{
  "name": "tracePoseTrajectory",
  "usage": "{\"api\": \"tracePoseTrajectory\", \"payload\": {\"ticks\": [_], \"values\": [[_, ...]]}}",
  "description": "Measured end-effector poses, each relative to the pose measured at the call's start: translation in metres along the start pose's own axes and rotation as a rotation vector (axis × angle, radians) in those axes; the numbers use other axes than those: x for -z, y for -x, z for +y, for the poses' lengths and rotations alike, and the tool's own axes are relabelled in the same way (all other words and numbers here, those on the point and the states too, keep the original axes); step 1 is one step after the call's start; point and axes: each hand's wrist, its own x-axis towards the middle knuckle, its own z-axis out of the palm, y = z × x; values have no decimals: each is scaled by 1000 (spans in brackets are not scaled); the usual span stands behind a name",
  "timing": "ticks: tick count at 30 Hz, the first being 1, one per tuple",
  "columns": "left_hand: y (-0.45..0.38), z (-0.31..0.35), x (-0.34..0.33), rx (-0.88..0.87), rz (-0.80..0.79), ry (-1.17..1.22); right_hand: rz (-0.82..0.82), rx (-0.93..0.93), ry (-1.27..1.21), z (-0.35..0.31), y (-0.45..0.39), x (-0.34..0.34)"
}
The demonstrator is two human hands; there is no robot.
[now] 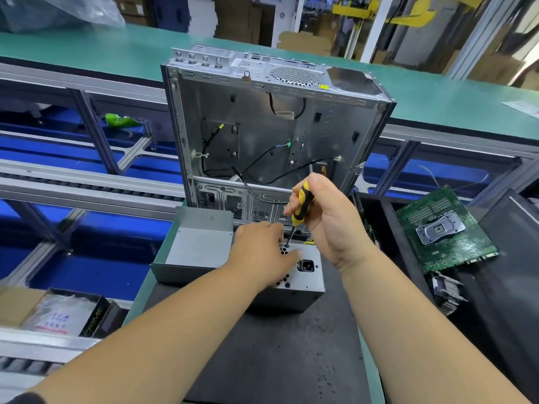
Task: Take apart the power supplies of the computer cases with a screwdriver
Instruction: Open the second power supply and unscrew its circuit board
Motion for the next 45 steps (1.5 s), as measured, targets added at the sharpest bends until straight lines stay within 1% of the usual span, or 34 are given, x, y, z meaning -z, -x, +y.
{"api": "tracePoseTrajectory", "payload": {"ticks": [4, 8, 11, 15, 18, 22, 28, 31, 35, 38, 41, 45], "values": [[4, 4, -4, 36, 24, 77, 11, 25, -75, 1, -1, -1], [5, 3, -3, 61, 0, 197, -6, 19, -77, 5, -4, -3], [6, 0, -2, 89, -14, 238, -6, 18, -99, 7, -5, -5], [7, -1, -2, 103, -17, 278, -1, 35, -26, 6, -2, -4], [9, 0, -2, 74, 10, 282, 26, 15, 32, -2, -1, -2], [10, -2, -1, 67, 18, 280, 37, -23, 47, -8, 2, -2], [9, -1, -1, 81, 6, 273, 86, 67, -69, 3, 6, -12], [10, -1, -1, 92, 7, 276, 75, 80, -71, 6, 2, -14], [11, -2, -1, 84, 19, 261, 21, 68, -77, 4, 0, -16], [11, -1, -1, 69, 14, 239, 27, 78, 19, 4, 3, -9], [8, 0, 1, 49, -4, 196, 50, 47, 125, -1, 7, -4], [7, 0, 0, 35, -7, 171, 136, 48, 170, -7, 10, -3]]}}
